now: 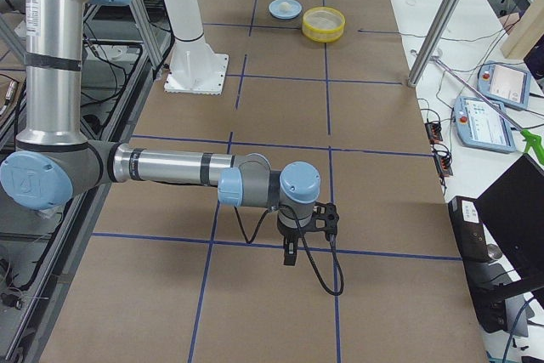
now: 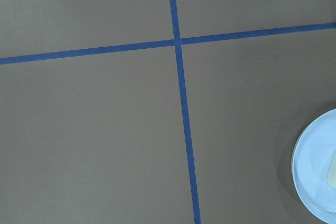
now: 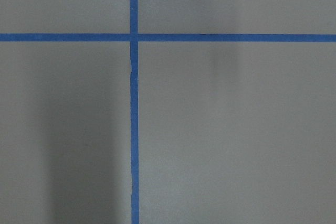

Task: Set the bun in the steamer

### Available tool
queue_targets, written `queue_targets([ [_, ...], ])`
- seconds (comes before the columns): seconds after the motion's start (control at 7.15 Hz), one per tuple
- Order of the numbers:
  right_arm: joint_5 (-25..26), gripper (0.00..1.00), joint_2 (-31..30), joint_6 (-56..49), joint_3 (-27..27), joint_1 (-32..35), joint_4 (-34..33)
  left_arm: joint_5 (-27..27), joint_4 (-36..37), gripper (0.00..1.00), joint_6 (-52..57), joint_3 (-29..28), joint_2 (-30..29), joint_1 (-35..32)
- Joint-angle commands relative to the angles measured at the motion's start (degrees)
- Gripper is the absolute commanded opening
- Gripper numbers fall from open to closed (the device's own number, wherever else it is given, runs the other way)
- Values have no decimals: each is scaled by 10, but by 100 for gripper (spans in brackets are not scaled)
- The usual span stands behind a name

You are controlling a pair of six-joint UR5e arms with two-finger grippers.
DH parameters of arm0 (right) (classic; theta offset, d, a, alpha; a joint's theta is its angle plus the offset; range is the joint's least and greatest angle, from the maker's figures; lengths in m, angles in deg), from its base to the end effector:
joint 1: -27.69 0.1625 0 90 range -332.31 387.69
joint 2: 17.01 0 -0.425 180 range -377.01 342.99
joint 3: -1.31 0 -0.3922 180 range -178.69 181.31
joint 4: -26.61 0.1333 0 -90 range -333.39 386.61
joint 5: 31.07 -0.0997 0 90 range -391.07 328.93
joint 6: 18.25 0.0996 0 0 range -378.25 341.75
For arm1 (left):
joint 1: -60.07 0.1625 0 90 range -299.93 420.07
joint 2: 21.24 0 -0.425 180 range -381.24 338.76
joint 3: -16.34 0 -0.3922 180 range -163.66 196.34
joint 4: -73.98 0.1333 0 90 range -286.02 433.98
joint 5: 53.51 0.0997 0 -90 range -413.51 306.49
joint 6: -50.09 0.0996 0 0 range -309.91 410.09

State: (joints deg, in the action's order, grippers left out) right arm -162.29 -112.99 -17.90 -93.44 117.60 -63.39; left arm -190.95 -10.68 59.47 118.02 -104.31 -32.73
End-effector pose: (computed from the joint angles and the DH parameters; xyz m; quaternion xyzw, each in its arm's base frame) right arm 0.0670 -0.4460 0.6706 -0.0114 -0.3519 0.0059 0.9359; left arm -0.0813 -0.4351 0.6203 0.0380 0.4005 0.0505 0.9141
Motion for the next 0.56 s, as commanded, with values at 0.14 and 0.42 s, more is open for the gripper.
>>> queue_targets([
  [0.14, 0, 100, 0, 0, 0, 0, 0, 0, 3, 100, -1, 16, -4, 1],
  [0.42, 0, 100, 0, 0, 0, 0, 0, -6, -6, 100, 1, 9, -1, -1],
])
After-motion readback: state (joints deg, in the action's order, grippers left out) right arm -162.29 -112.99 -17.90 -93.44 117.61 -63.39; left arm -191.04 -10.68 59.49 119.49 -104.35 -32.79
